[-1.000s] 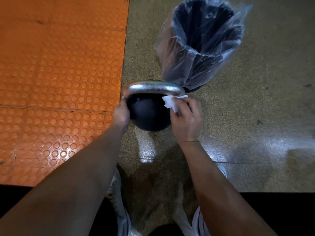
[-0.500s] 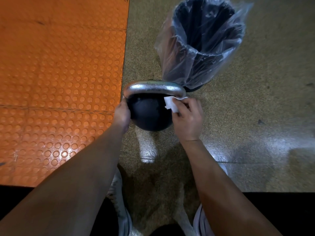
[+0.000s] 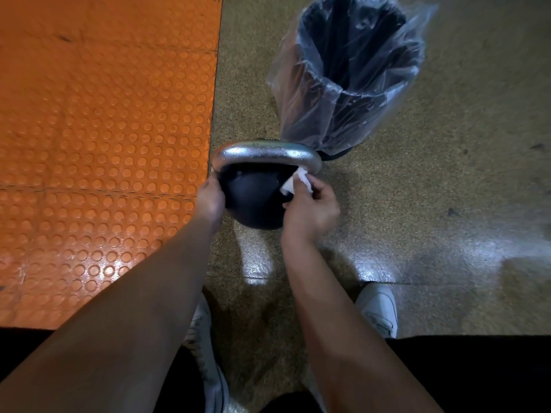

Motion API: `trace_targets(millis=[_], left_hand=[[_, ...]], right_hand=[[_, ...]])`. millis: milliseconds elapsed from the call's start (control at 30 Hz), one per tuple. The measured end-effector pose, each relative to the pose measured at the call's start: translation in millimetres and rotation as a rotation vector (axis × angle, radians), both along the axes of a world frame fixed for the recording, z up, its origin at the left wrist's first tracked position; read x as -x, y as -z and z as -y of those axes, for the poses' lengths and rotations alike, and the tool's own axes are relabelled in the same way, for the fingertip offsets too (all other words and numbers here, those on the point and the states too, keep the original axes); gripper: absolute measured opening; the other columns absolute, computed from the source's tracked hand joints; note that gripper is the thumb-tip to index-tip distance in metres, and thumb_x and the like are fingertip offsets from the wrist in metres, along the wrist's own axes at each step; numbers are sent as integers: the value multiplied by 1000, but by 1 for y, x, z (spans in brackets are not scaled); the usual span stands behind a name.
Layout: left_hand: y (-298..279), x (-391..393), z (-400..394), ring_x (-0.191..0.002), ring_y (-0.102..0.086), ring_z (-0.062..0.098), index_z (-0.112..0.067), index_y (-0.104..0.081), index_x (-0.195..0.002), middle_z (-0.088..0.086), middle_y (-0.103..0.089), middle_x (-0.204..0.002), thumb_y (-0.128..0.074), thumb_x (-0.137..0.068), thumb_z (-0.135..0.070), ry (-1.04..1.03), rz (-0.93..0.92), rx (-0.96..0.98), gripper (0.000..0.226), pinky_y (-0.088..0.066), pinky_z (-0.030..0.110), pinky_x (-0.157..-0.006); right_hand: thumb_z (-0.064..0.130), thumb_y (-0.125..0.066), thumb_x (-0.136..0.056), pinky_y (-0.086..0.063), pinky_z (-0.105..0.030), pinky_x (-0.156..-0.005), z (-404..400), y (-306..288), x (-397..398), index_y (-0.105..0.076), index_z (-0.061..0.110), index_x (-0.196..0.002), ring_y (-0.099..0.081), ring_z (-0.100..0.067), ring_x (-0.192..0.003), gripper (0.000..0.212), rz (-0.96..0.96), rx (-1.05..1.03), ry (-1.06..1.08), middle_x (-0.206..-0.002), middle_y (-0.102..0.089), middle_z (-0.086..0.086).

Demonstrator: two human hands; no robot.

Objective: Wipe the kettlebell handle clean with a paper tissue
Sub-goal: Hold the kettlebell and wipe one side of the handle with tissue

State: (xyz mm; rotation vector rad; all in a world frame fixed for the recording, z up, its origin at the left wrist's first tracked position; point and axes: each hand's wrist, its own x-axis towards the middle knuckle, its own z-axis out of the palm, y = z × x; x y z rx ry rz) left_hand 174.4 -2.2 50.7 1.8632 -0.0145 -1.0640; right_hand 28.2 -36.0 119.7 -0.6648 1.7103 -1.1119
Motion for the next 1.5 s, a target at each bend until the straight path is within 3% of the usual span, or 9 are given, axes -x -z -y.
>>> trace_targets(millis=[100, 367, 633, 933, 1133, 1233, 1333, 1400, 1500], left_hand=[[1, 0, 0, -119, -59, 29, -7, -62, -126, 12, -66, -123, -43, -102, -46, -15, -15, 22, 49, -45, 48, -108], [2, 2, 1, -126, -54, 36, -4, -61, -126, 20, -63, -129, -40, -105, -39, -47, -6, 34, 46, -41, 51, -107], [2, 4, 4, -119, -57, 27, -5, -60, -128, 12, -64, -123, -38, -105, -35, -51, -5, 69, 43, -45, 42, -104], [9, 3, 4, -108, -55, 22, -7, -61, -126, 7, -63, -115, -41, -104, -43, -47, -24, 73, 46, -43, 32, -88], [11, 1, 4, -116, -58, 26, -9, -63, -123, 6, -66, -115, -43, -103, -42, -59, -21, 76, 43, -47, 36, -96], [9, 2, 3, -113, -58, 22, -10, -62, -121, 4, -65, -113, -42, -104, -42, -57, -28, 81, 41, -47, 37, -100], [8, 1, 4, -111, -59, 22, -13, -64, -115, 9, -66, -120, -42, -104, -41, -36, -23, 85, 37, -48, 38, -99], [8, 0, 4, -108, -59, 21, -13, -64, -114, 12, -66, -123, -43, -104, -40, -38, -20, 82, 35, -48, 37, -96], [9, 0, 2, -113, -57, 25, -8, -63, -122, 14, -65, -123, -44, -103, -43, -42, -2, 59, 44, -46, 41, -100]], right_hand=[[2, -76, -92, -48, -21, -44, 11, -13, -20, -66, 11, -91, -55, -12, -40, 13, 358, -199, 155, -86, -73, -8], [0, -75, -93, -50, -17, -51, 2, -16, -15, -60, 3, -127, -61, -3, -45, 37, 752, -296, 264, -94, -70, -7], [-2, -66, -98, -56, -18, -59, 21, -27, -25, -61, -4, -128, -68, -18, -85, 30, 860, -353, 322, -107, -69, -11], [2, -70, -98, -57, -17, -58, 19, -29, -23, -60, -3, -130, -69, -17, -81, 33, 906, -368, 324, -106, -67, -11], [3, -71, -97, -59, -18, -61, 13, -23, -18, -61, -3, -126, -71, -18, -85, 31, 900, -352, 352, -117, -69, -16], [5, -61, -103, -48, -3, -69, 21, -16, -14, -65, 29, -106, -58, 8, -82, 25, 1098, -339, 452, -127, -67, -17], [5, -52, -101, -37, -2, -85, 20, -16, -19, -58, 49, -102, -41, 22, -79, 45, 628, -329, 114, -143, -60, -15], [6, -61, -103, -48, -3, -70, 14, -12, -16, -66, 28, -113, -57, 6, -88, 25, 1036, -273, 425, -132, -63, -15], [-2, -70, -97, -59, -17, -60, 11, -11, -12, -60, -4, -128, -68, -17, -91, 33, 1002, -335, 411, -118, -65, -15]])
